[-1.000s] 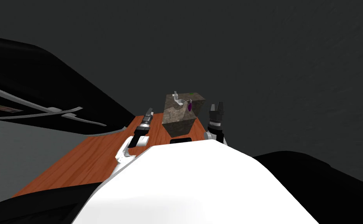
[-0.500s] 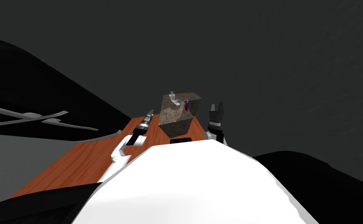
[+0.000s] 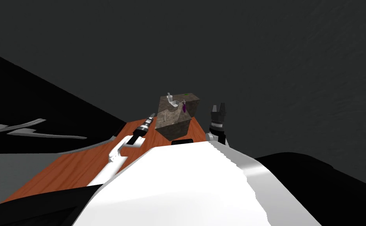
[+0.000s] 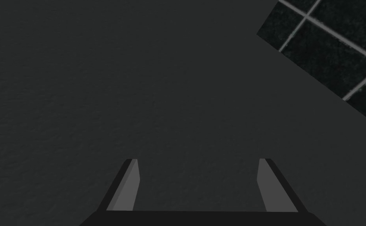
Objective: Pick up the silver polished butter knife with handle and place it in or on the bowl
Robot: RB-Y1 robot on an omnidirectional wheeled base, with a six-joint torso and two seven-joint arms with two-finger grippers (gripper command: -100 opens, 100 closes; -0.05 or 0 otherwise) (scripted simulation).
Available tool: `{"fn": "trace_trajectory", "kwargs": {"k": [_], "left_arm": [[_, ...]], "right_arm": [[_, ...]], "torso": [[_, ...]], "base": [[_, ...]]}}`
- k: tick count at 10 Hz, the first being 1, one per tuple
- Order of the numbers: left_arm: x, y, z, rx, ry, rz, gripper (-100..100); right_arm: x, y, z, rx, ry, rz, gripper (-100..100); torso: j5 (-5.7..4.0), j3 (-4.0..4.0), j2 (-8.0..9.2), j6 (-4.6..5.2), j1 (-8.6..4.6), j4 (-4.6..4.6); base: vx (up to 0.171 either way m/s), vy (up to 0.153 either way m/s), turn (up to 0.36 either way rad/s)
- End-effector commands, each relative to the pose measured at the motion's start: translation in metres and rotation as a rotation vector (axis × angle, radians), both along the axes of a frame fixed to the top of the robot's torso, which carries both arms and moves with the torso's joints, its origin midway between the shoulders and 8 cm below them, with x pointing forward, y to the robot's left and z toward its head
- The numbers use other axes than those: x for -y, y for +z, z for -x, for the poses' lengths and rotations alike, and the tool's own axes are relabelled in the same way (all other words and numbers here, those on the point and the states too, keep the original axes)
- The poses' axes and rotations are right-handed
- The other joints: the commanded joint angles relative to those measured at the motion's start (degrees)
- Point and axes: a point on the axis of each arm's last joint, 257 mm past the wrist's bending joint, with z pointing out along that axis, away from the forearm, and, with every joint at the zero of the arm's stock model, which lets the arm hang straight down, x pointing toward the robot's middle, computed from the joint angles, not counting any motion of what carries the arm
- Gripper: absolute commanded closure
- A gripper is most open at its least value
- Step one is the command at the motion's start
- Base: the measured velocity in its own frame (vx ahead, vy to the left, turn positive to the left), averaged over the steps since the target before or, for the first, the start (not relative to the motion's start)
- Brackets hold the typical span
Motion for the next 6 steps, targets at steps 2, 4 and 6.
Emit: {"fn": "trace_trajectory", "kwargs": {"k": [2, 4, 6], "left_arm": [[-0.02, -0.024, -0.002, -0.083, 0.021, -0.066, -100], [-0.045, -0.055, 0.0, -0.186, 0.052, -0.143, -100], [-0.068, -0.073, 0.003, -0.249, 0.074, -0.203, -100]], "right_arm": [[0.0, 0.0, 0.0, 0.0, 0.0, 0.0, 0], [0.0, 0.0, 0.0, 0.0, 0.0, 0.0, 0], [0.0, 0.0, 0.0, 0.0, 0.0, 0.0, 0]], "torso": [[-0.01, -0.01, -0.01, 0.01, -0.08, -0.01], [-0.03, 0.0, -0.01, 0.0, -0.12, 0.0], [-0.03, 0.0, 0.0, -0.04, -0.11, 0.0]], "base": [[0.022, -0.077, -0.165], [0.033, -0.103, -0.19], [0.03, -0.072, -0.105]]}}
